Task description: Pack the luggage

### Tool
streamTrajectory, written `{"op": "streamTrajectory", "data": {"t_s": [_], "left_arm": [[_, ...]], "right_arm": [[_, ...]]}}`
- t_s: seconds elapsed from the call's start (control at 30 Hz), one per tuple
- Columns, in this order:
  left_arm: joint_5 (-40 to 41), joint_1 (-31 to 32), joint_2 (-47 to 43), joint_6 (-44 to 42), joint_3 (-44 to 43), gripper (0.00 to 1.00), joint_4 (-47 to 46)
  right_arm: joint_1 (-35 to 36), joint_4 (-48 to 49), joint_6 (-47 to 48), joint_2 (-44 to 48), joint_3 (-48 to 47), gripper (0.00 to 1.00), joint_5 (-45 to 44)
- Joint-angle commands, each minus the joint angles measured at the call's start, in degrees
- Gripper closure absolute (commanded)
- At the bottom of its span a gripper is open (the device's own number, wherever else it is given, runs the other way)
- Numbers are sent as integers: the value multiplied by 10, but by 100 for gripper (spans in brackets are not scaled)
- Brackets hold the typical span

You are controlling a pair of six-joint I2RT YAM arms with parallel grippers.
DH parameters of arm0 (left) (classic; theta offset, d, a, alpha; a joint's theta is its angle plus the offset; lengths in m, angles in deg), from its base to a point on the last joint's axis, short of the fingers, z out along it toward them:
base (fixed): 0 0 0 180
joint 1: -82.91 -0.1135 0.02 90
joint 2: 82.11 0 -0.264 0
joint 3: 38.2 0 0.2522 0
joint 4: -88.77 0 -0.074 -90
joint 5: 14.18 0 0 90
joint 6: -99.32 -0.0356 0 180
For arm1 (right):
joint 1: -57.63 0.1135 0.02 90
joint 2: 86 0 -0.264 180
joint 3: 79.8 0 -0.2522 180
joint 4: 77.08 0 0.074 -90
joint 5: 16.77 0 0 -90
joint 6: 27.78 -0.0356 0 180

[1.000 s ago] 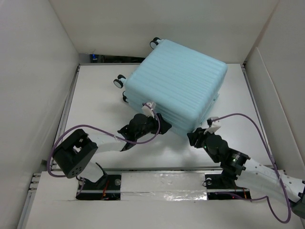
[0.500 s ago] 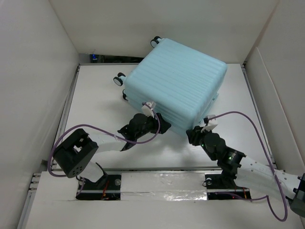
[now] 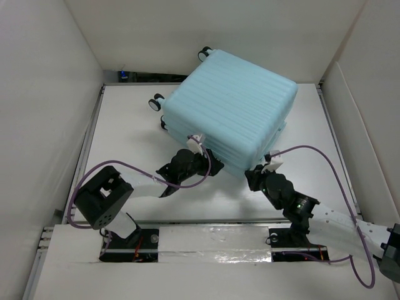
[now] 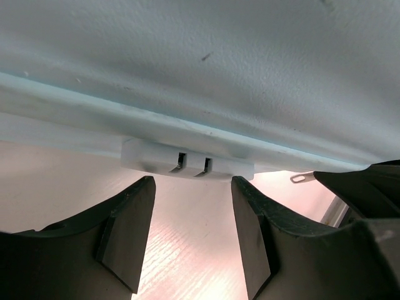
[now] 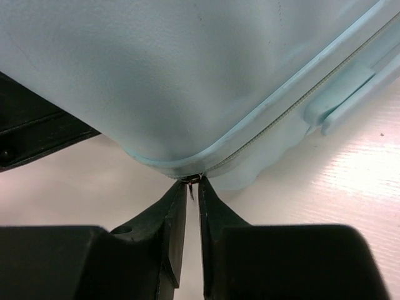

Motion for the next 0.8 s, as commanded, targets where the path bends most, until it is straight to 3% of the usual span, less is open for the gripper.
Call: {"op": "streamTrajectory", "data": {"t_s": [0.0,0.1,0.27,0.47,0.6,0.77], "left_arm": [[2,-3,4,-12,-21,52,-35],[3,-3,7,-18,-28,53,-36],[4,-3,18,-32,-52,58,-35],[-17,3,55,-29,-102,65,-44],[-19,21,79,-33,-136,66,-38],[-36,27,93,-23,-144,66,-45]], "right_arm": [[-7,54,-3,-21,-2,88,-7],[-7,62,2,-21,-2,100,-2],[9,84,3,-10,6,100,3],[93,104,-17,-30,-2,100,-20],[150,129,-16,-71,-27,100,-48],[158,174,16,-149,-67,100,-51]]}}
